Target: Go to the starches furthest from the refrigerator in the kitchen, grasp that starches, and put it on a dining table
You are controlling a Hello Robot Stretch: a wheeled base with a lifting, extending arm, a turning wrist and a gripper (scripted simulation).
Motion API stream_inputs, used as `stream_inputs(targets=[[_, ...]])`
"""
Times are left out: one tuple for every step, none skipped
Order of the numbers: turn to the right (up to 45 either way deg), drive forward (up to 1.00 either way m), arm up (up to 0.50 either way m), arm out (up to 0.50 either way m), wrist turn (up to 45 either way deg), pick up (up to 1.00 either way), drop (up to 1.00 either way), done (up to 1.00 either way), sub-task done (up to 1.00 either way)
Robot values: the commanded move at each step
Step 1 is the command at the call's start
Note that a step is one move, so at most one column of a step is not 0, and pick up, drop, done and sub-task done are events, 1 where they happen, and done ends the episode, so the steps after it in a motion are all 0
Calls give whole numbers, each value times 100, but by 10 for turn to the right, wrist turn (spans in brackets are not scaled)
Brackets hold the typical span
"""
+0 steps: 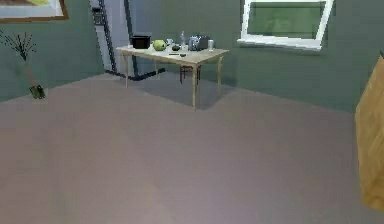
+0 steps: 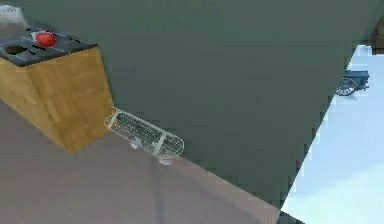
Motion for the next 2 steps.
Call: stream_inputs(targets=[[0, 100, 0, 0, 0, 0, 0, 0, 0], [30, 0, 0, 0, 0, 0, 0, 0, 0]])
